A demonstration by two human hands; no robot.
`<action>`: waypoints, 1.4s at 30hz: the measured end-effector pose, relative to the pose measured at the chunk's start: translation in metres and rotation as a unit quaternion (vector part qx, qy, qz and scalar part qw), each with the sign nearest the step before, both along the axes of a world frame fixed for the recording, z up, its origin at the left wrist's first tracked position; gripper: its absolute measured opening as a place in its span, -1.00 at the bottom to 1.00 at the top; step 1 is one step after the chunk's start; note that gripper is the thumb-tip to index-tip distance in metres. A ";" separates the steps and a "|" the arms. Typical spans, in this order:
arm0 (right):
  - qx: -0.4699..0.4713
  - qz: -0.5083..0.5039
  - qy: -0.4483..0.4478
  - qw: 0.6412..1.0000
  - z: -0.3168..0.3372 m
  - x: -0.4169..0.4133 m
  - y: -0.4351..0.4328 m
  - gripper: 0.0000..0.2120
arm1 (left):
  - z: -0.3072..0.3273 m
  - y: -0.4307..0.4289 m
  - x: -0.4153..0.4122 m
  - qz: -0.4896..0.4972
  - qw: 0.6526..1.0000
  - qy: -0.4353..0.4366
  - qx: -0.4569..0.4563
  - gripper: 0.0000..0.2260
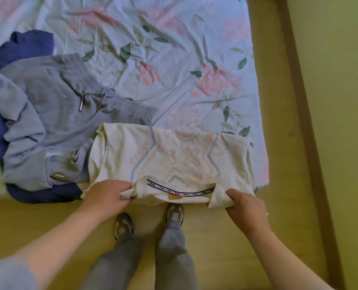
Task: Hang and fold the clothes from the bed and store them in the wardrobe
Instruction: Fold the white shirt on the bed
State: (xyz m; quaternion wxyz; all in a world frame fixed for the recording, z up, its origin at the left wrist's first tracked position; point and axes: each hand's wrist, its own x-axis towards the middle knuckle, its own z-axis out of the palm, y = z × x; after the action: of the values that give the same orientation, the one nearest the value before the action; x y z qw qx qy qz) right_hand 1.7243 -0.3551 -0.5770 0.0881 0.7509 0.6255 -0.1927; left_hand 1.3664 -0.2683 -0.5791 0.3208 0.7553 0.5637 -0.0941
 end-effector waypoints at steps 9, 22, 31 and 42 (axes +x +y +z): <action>-0.181 0.054 0.076 0.979 -0.018 0.004 -0.023 -0.46 | -0.014 -0.012 -0.003 -0.043 0.978 0.042 -0.200 -0.55; -0.008 -0.062 0.114 0.992 0.002 0.006 0.071 -0.64 | 0.006 0.092 0.047 0.065 0.994 -0.088 0.004 -0.93; -0.005 -0.072 0.100 0.992 0.008 0.014 0.150 -0.62 | -0.006 0.157 0.059 0.001 0.999 0.023 0.031 -0.57; -0.072 -0.044 0.055 0.995 -0.035 0.022 0.188 -0.72 | -0.039 0.179 0.046 -0.032 0.990 0.135 -0.018 -0.58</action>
State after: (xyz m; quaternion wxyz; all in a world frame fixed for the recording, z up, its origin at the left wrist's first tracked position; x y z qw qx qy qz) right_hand 1.7464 -0.1668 -0.6121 0.0991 0.7573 0.5805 -0.2824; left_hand 1.4126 -0.0889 -0.6181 0.2522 0.7475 0.5756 -0.2151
